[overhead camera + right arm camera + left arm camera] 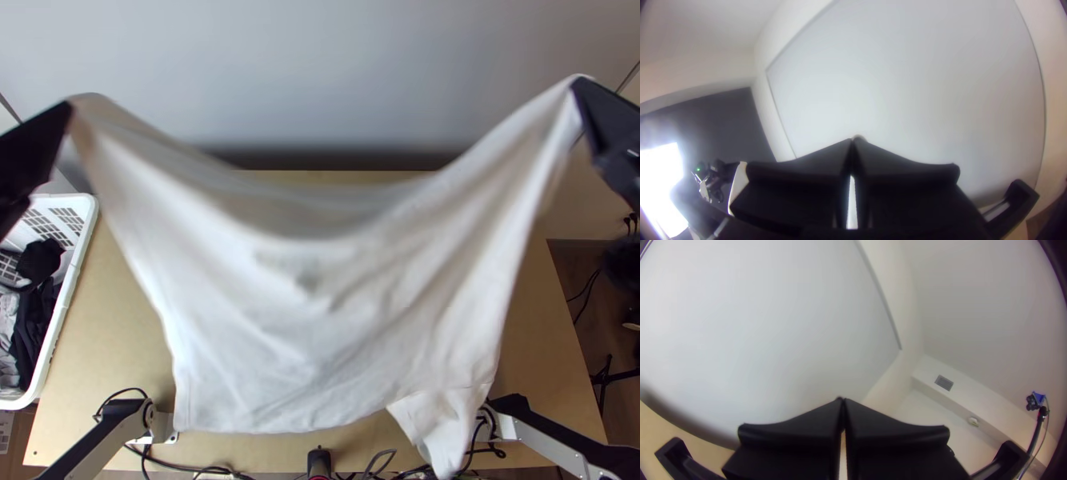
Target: Fold the t-shirt
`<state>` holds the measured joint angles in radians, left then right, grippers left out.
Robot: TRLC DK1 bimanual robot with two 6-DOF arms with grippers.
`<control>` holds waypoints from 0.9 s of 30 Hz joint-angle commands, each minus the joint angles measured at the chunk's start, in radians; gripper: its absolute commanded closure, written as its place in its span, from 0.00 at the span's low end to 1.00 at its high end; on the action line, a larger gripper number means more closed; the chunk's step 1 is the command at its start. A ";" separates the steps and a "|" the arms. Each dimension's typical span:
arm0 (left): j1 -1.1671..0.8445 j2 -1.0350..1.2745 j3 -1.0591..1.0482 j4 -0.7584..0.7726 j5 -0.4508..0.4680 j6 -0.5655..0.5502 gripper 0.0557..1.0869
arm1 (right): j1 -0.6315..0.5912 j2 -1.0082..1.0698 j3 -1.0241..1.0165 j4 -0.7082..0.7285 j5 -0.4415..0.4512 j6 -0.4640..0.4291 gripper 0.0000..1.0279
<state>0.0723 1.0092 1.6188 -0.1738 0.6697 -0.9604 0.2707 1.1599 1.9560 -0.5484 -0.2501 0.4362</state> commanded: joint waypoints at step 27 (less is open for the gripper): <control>-0.011 -0.054 0.130 -0.118 0.149 -0.015 0.97 | -0.031 -0.108 0.268 -0.168 -0.193 0.012 0.97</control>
<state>0.0673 1.0313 1.7344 -0.2382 0.7719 -0.9527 0.1844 1.1137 2.1563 -0.6189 -0.3931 0.4534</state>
